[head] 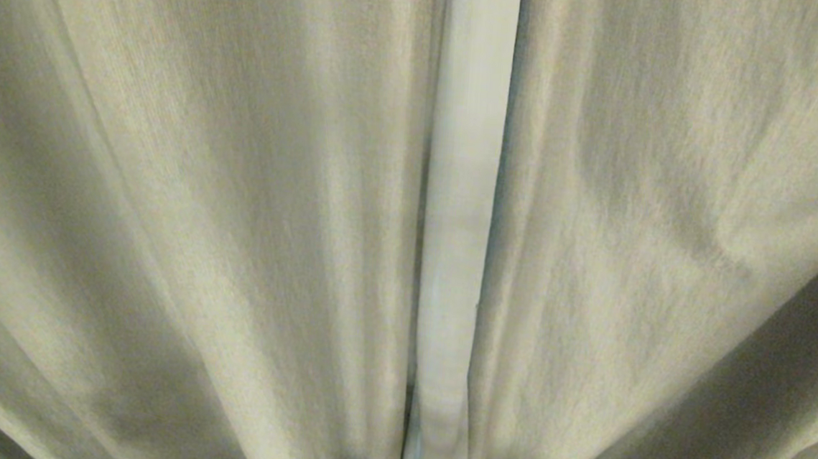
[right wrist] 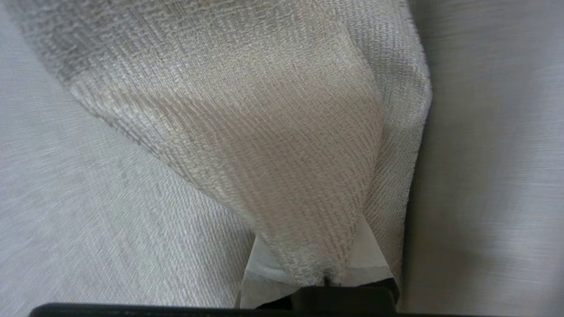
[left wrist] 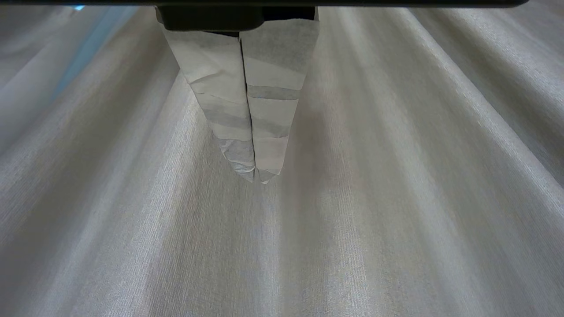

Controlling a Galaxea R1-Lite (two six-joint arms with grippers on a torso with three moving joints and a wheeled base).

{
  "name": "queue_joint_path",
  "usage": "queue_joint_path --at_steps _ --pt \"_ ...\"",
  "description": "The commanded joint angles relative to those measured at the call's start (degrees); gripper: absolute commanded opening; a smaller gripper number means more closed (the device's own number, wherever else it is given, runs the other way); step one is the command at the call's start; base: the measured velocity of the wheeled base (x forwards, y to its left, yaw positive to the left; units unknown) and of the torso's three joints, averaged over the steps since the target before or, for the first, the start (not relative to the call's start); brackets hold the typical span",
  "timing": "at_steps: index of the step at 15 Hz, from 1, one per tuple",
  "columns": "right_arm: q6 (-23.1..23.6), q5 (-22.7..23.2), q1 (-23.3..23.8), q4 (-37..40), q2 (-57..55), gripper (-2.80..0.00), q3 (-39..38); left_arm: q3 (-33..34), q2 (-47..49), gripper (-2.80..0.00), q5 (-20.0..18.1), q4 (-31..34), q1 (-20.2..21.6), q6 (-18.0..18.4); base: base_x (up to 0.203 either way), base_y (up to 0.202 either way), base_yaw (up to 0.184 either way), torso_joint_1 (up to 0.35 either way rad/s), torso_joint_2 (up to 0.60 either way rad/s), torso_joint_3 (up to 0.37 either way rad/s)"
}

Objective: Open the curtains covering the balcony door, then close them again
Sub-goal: Pull the outer curtains open on both sides

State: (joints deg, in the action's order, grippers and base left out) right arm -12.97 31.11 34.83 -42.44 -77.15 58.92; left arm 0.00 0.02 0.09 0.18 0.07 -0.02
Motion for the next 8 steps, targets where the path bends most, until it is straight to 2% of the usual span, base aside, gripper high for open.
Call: queue_joint_path --at_steps 1,8 --pt "0.0 0.2 3.2 -0.3 -1.7 -2.80 1.5 0.0 0.0 -2.80 0.0 0.0 0.0 -0.1 0.000 0.000 0.000 0.000 0.00 0.000" --pt "-2.1 0.1 11.5 -0.6 -8.5 -2.80 7.5 0.0 0.0 -2.80 0.0 0.0 0.0 0.0 0.000 0.000 0.000 0.000 0.00 0.000"
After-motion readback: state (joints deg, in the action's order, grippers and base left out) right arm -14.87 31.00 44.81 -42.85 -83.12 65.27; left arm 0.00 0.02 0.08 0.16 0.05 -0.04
